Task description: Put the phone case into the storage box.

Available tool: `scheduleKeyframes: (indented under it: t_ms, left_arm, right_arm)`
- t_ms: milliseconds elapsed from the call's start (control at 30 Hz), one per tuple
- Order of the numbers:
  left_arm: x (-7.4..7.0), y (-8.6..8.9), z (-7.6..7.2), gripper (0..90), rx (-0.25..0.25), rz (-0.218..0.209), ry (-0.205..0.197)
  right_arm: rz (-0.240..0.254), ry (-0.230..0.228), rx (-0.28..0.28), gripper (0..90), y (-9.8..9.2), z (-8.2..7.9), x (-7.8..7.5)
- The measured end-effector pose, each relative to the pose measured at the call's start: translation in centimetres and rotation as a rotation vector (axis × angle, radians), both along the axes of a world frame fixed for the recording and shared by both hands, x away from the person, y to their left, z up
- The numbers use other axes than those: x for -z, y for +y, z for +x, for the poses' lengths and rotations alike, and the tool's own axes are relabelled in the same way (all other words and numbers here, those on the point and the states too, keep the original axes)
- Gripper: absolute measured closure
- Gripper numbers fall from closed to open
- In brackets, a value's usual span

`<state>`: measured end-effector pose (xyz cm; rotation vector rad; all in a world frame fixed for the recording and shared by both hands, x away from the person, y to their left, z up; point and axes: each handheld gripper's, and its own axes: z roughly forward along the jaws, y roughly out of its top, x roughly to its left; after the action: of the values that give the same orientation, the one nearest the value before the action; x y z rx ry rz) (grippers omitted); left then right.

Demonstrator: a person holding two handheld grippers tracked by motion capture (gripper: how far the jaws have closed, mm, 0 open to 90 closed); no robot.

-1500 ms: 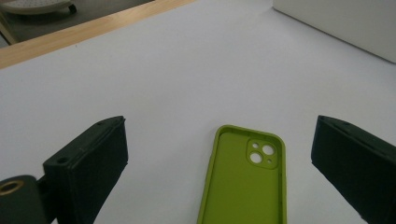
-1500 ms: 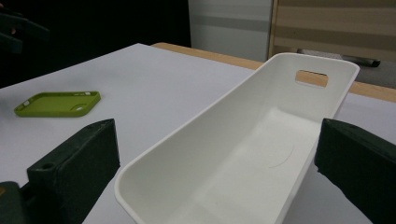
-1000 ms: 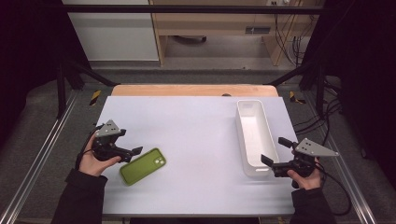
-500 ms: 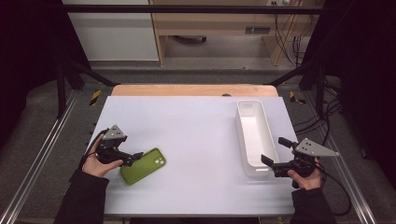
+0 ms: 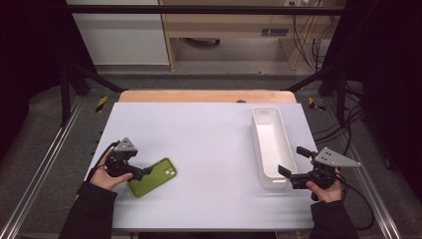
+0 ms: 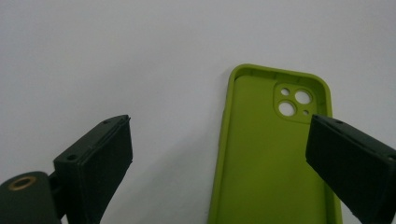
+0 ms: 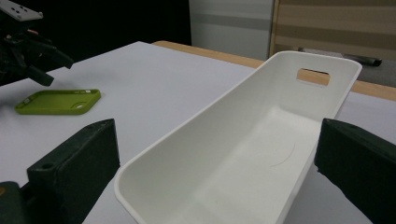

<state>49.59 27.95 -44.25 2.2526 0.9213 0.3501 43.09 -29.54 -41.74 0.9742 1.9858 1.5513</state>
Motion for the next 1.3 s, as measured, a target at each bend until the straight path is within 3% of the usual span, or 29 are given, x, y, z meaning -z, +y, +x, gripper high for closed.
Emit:
scheduleKeyframes:
  t_ms: [233, 500, 633, 1300]
  left_arm:
    - [0.6, -0.4, 0.1, 11.4, 0.001, 0.048, 0.017]
    - [1.3, 0.1, 0.2, 22.7, -0.013, 0.048, 0.034]
    - [1.5, 0.0, 0.2, 27.6, -0.009, 0.075, 0.041]
    - [1.7, 0.2, 0.2, 65.6, 0.011, 0.075, 0.079]
  right_arm:
    - [-0.001, 0.0, 0.0, 0.6, 0.0, 0.0, 0.0]
    - [-0.002, 0.0, -0.001, 0.6, 0.0, 0.0, 0.0]
    - [-0.002, 0.002, -0.002, 0.6, 0.0, 0.0, 0.0]
    - [-0.002, 0.003, -0.003, 0.6, 0.1, 0.0, 0.0]
